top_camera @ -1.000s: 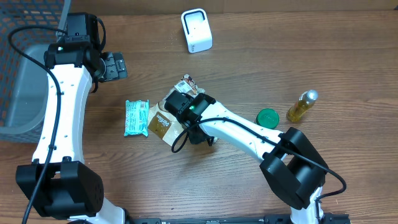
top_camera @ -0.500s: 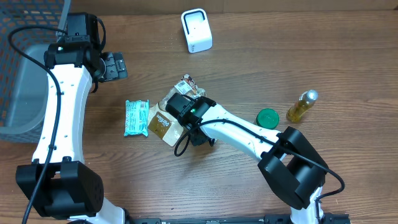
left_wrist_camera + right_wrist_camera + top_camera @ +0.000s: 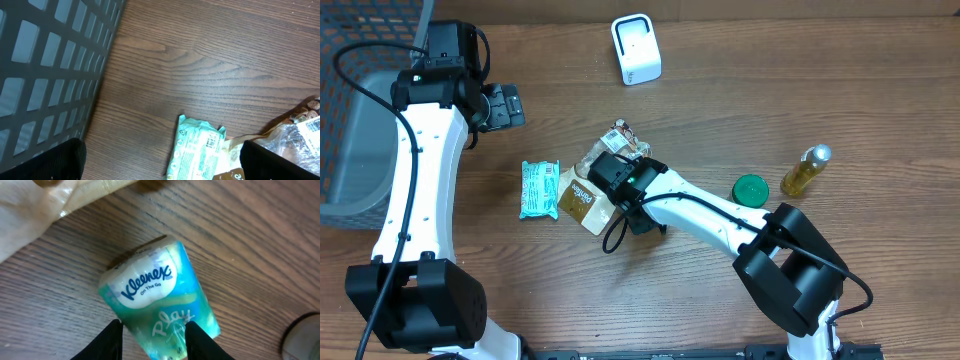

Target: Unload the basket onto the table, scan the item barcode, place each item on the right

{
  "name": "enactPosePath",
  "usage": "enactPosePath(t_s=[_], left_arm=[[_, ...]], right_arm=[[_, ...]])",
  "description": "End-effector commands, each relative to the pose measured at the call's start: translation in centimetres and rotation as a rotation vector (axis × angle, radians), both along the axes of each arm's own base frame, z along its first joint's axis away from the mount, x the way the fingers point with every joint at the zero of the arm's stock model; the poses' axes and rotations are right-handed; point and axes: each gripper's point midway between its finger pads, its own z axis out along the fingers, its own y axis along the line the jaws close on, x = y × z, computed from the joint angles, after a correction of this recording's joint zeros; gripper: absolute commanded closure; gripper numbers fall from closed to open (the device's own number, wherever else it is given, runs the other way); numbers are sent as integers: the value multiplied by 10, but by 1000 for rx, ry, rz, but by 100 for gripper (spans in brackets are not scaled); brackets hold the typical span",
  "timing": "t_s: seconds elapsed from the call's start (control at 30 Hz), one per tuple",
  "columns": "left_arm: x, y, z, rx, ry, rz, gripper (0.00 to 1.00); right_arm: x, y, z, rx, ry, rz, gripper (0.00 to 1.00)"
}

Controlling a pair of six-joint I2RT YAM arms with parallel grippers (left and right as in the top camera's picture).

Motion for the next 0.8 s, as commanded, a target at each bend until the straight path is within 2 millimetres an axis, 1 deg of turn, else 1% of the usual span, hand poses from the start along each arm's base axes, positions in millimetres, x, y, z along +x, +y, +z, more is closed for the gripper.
enactPosePath(t_s=[0.0,0.1,0.27,0.43,0.57,0.63,0.77], left_arm=[[3,-2,9,7,-25,-6,0],[3,-2,9,7,-25,-6,0],[3,-2,9,7,-25,-6,0],[3,-2,9,7,-25,-6,0],[3,-2,9,7,-25,-6,0],[3,-2,9,7,-25,-6,0],[3,-2,9,7,-25,-6,0]], right_arm=[[-1,-8,-9,-29,-4,2,62],[-2,-9,-12,-27,-6,2,62],[-1,-16,-19,-53,-26,10,64],[-2,-17,-20,-56,-23,16,75],[-1,-16,-20,-52,-26,15,76],[-1,-16,-20,-51,-27,15,80],[-1,-16,-20,-51,-27,15,80]])
